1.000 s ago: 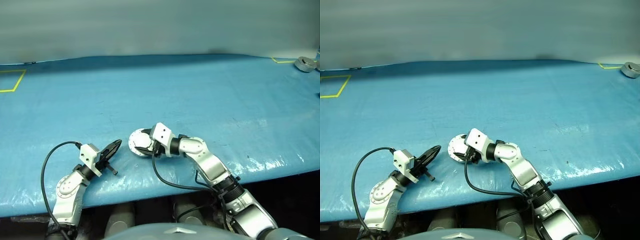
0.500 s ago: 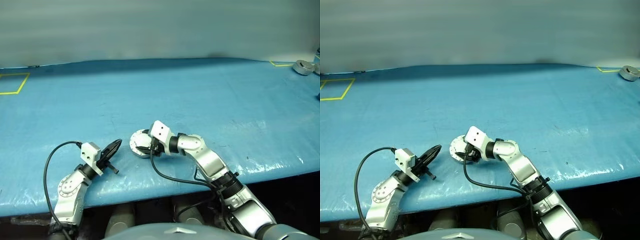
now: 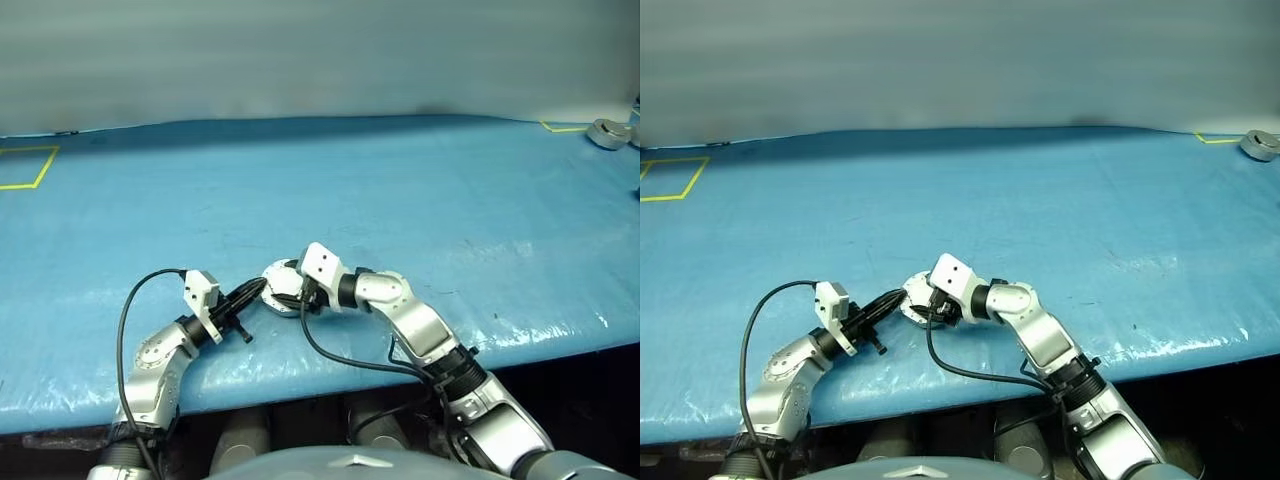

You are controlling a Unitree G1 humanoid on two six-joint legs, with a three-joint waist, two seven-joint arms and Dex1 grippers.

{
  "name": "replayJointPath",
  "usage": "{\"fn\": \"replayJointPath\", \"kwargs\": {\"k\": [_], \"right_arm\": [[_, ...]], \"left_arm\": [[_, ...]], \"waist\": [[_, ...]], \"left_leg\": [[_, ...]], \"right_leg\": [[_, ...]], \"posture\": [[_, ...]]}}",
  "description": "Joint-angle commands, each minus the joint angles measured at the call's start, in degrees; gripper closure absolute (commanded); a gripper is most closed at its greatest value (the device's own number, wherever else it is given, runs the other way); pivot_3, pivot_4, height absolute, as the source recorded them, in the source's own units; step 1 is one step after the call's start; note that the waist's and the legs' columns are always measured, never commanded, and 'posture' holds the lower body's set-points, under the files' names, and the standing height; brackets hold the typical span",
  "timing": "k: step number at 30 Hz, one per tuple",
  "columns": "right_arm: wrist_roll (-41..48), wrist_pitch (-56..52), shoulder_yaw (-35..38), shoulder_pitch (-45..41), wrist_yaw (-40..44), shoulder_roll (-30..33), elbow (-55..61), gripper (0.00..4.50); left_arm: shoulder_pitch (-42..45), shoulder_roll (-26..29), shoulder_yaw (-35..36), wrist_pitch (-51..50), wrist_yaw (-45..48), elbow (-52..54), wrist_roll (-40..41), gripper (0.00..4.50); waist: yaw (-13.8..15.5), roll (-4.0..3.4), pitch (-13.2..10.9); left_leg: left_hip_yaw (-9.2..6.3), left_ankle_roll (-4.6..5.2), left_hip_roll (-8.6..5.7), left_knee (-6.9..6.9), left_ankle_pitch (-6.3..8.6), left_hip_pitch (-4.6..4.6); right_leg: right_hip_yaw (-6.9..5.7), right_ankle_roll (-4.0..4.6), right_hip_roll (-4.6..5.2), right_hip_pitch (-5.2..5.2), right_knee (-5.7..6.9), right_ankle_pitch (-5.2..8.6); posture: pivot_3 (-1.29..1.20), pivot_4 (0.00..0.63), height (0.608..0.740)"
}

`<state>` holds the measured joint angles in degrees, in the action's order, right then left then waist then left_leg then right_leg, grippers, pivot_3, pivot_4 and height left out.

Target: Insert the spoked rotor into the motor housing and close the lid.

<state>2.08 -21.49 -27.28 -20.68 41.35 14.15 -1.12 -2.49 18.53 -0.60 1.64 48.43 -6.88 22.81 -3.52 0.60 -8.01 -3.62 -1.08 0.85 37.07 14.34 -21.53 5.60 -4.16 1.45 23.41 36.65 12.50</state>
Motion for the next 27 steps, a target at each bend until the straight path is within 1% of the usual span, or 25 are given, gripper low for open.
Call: {"fn": "replayJointPath", "kwargs": {"k": [1,3,5,9,11,12,13,14,16,19,21,23,27], "right_arm": [[-3.03,-5.15,-2.18,3.74,-0.42,2.48,-4.21,1.48],[-2.78,-5.33,-1.95,3.92,-0.65,2.41,-3.77,1.48],[-2.51,-5.48,-1.57,4.01,-0.84,2.35,-3.32,1.48],[-0.82,-5.50,0.52,4.18,-1.53,1.71,-1.72,1.48],[0.23,-6.06,1.30,4.22,-0.97,1.74,-0.45,0.75],[0.66,-5.95,1.57,4.23,-0.37,2.11,0.63,0.53],[1.73,-6.02,2.40,4.40,0.13,2.20,2.25,0.16],[2.96,-6.21,3.51,4.65,0.27,2.06,3.93,0.01],[5.79,-6.53,5.87,5.31,0.65,1.58,6.93,0.01],[17.01,-10.96,12.86,7.62,2.83,-0.74,12.50,0.01],[21.69,-15.57,16.75,8.26,1.71,-1.69,13.59,0.01],[24.26,-20.35,20.31,8.29,-1.07,-2.19,12.58,0.01],[27.50,-28.50,24.79,8.39,-5.26,-2.05,10.06,0.01]], "left_arm": [[-0.23,2.01,-2.97,-2.72,-2.91,-1.90,-6.60,4.50],[-0.62,2.19,-3.40,-2.15,-3.70,-2.45,-8.00,4.50],[-1.05,1.86,-3.39,-1.77,-3.82,-2.03,-7.73,4.50],[-1.70,1.57,-3.47,-1.30,-3.92,-1.32,-7.16,4.50],[-1.87,1.33,-3.38,-0.90,-3.87,-1.22,-6.92,4.50],[-1.98,1.11,-3.31,-0.89,-3.65,-1.12,-6.52,4.50],[-2.11,0.94,-3.32,-0.89,-3.39,-0.89,-6.19,4.50],[-2.23,0.79,-3.33,-0.87,-3.05,-0.68,-5.83,4.50],[-2.45,0.62,-3.35,-0.78,-2.80,-0.38,-5.56,4.50],[-2.64,0.62,-3.41,-0.63,-2.94,-0.30,-5.77,4.50],[-2.71,0.55,-3.38,-0.46,-2.80,-0.28,-5.74,4.50],[-2.69,0.47,-3.23,-0.24,-2.59,-0.30,-5.66,4.50],[-2.54,0.48,-3.05,0.27,-2.37,-0.38,-5.59,4.50]], "waist": [[0.19,-0.03,0.10],[0.37,-0.22,0.39],[0.39,-0.43,0.61],[0.56,-0.41,0.62],[0.63,-0.41,0.62],[0.68,-0.41,0.62],[0.71,-0.41,0.62],[0.73,-0.39,0.61],[0.74,-0.34,0.57],[0.82,-0.31,0.46],[0.86,-0.35,0.31],[0.95,-0.34,0.08],[1.27,-0.20,-0.11]], "left_leg": [[0.00,0.00,0.00,0.00,0.00,0.00],[-0.02,0.00,-0.02,0.00,0.00,0.04],[0.00,-0.01,-0.03,0.00,0.00,0.05],[-0.01,-0.01,-0.02,-0.05,0.01,0.04],[-0.01,-0.02,-0.02,-0.10,0.02,0.03],[-0.01,-0.02,-0.03,-0.13,0.02,0.01],[-0.03,-0.02,-0.02,-0.15,0.02,-0.01],[-0.03,-0.03,-0.02,-0.17,0.03,-0.04],[-0.03,-0.03,-0.02,-0.18,0.04,-0.07],[-0.04,-0.03,-0.02,-0.18,0.05,-0.14],[-0.05,-0.04,-0.01,-0.20,0.07,-0.21],[-0.03,-0.04,-0.01,-0.20,0.09,-0.25],[-0.04,-0.06,-0.01,-0.20,0.10,-0.39]], "right_leg": [[0.00,0.00,0.01,-0.01,-0.01,0.00],[0.00,-0.01,0.02,-0.07,-0.07,0.00],[0.00,-0.02,0.05,-0.12,-0.18,0.01],[-0.01,-0.03,0.06,-0.14,-0.27,0.01],[-0.01,-0.03,0.06,-0.13,-0.33,0.01],[-0.02,-0.03,0.06,-0.13,-0.37,0.01],[-0.04,-0.04,0.06,-0.13,-0.43,0.01],[-0.04,-0.05,0.06,-0.13,-0.48,0.00],[-0.03,-0.06,0.06,-0.12,-0.53,-0.01],[-0.04,-0.07,0.06,-0.05,-0.55,-0.01],[-0.04,-0.07,0.06,-0.01,-0.57,-0.01],[-0.03,-0.07,0.06,0.01,-0.59,-0.01],[-0.04,-0.09,0.06,0.10,-0.64,-0.02]], "posture": [[0.00,0.150,0.740],[0.00,0.150,0.740],[0.00,0.150,0.740],[0.00,0.150,0.740],[0.00,0.150,0.740],[0.00,0.150,0.740],[0.00,0.150,0.740],[0.00,0.150,0.740],[0.00,0.150,0.740],[0.00,0.150,0.740],[0.00,0.150,0.740],[0.00,0.150,0.740],[0.00,0.150,0.740]]}}
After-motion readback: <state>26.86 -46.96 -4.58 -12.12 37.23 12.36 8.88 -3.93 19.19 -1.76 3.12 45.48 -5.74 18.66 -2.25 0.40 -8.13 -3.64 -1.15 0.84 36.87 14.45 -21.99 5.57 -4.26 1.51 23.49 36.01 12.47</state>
